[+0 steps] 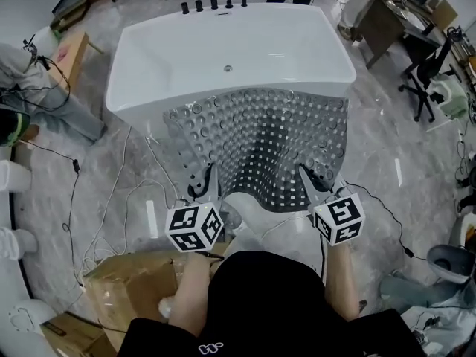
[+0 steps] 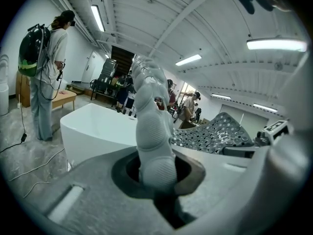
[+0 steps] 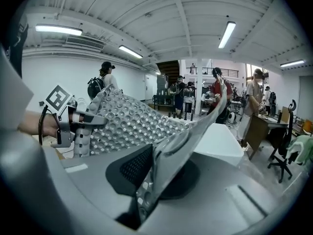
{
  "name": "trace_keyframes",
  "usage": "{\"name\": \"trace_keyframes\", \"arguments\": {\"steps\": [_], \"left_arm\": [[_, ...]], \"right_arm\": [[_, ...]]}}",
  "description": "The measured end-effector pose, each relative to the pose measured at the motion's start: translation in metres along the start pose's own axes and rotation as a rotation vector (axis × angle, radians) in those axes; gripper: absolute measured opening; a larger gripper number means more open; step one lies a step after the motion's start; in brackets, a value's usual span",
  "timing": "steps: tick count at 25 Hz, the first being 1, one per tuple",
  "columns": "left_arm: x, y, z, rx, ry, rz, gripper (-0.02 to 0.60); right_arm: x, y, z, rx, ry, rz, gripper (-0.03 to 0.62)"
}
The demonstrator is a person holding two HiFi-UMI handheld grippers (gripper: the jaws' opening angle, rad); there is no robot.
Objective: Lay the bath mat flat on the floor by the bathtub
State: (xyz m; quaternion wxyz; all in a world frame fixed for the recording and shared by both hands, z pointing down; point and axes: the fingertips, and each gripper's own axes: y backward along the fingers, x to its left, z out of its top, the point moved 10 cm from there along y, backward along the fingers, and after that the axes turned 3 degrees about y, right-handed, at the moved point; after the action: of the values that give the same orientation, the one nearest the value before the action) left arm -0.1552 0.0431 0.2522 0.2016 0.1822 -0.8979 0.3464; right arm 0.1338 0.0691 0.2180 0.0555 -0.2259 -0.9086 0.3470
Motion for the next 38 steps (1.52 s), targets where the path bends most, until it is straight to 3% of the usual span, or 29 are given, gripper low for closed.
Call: {"name": "trace_keyframes", "arguments": {"steps": [9,16,22,29,38], "left_arm": [[0.0,-0.014,-0.004,0.045,0.002,-0.012,0.031],[-0.023,-0.015,-0.012,0.027,0.009,0.056,0.031],[-0.03,-0.012,0.001,-0.004,-0.019,0.139,0.031],[-0.067,-0.032,0.003,-0.014,-0.097,0.175,0.031],[-0.088,-0.047,-0.002,-0.007,-0.096,0.191,0.031]], "right_arm": [[-0.005,-0.003,-0.013,0.048,-0.027,-0.001,0.034],[-0.032,-0.004,-0.021,0.035,-0.023,0.068,0.034],[-0.052,-0.019,-0.005,-0.015,0.014,0.169,0.035],[-0.104,-0.009,-0.018,-0.026,0.036,0.197,0.035],[-0.13,-0.008,-0.02,-0.043,0.039,0.248,0.035]]}}
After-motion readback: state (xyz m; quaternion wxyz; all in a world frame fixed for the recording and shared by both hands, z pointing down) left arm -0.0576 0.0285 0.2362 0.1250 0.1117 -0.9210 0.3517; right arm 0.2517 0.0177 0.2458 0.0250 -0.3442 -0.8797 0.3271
